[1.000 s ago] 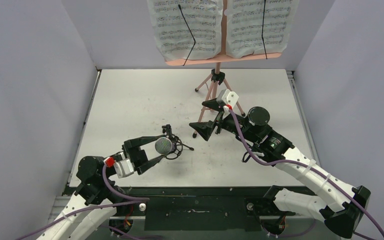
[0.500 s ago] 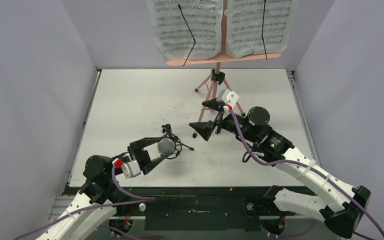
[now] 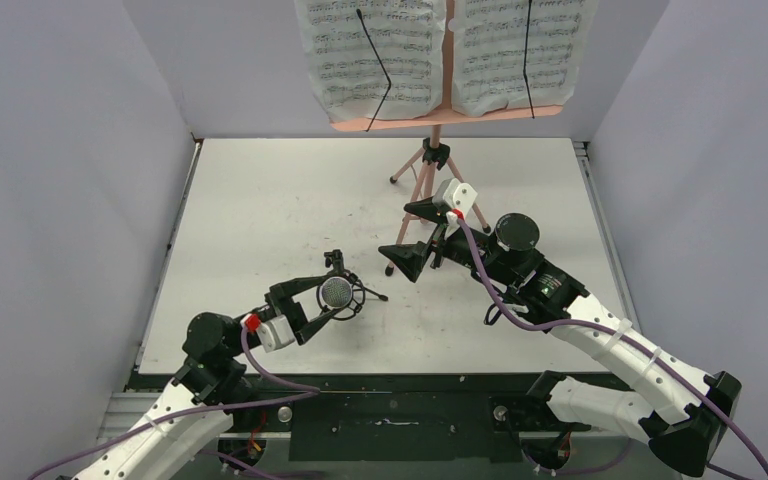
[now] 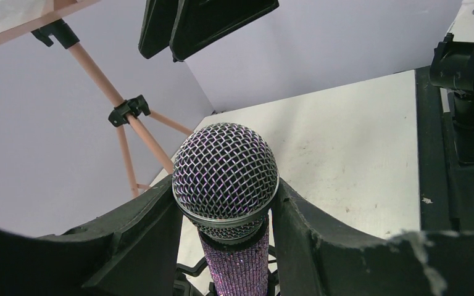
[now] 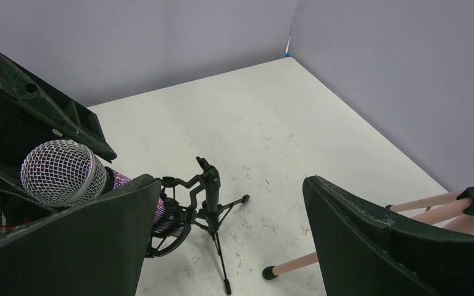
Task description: Set up the instrument practice props
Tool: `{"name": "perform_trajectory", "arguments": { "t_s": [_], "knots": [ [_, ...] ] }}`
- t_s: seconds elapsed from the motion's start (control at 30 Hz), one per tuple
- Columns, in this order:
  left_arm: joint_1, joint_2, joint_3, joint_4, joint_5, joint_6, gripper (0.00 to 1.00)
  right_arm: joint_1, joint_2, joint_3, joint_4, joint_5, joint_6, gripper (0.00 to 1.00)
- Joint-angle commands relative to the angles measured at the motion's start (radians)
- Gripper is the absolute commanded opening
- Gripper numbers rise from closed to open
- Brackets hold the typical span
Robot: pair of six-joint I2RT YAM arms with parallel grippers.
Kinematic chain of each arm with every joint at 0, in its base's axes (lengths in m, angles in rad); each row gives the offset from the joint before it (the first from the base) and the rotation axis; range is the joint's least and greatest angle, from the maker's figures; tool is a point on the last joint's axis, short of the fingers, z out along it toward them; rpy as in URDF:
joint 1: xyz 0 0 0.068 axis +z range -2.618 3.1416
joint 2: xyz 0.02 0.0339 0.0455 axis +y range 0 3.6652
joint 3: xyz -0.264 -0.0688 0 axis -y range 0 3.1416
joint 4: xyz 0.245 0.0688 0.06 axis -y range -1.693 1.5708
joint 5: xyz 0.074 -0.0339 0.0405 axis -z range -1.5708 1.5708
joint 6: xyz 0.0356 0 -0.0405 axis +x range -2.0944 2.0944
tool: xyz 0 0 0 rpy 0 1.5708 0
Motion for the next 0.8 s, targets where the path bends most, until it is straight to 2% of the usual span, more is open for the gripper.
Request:
{"name": "perform_trajectory", "arguments": {
  "t_s": [0.0,0.5,0.53,0.6,0.77],
  "knots": [
    [0.003,0.003,-0.014,0.068,-0.026,-0.006,0.0,-0.005,-0.007,0.027,0.033,0.006,-0.009,0.9],
    [0.003,-0.008,-0.08,0.0,-0.156,0.006,0.0,-0.009,-0.01,0.03,0.022,0.02,-0.017,0.9],
    [0.003,-0.007,-0.079,-0.005,-0.167,0.004,0.02,-0.009,-0.011,0.032,0.022,0.02,-0.015,0.9],
    [0.003,-0.003,-0.073,-0.006,-0.196,-0.013,0.13,-0.009,-0.011,0.037,0.02,0.016,-0.015,0.9],
    [0.003,0.002,-0.046,-0.005,-0.222,-0.015,0.46,-0.008,-0.014,0.044,0.009,0.018,-0.019,0.9]
  ]
}}
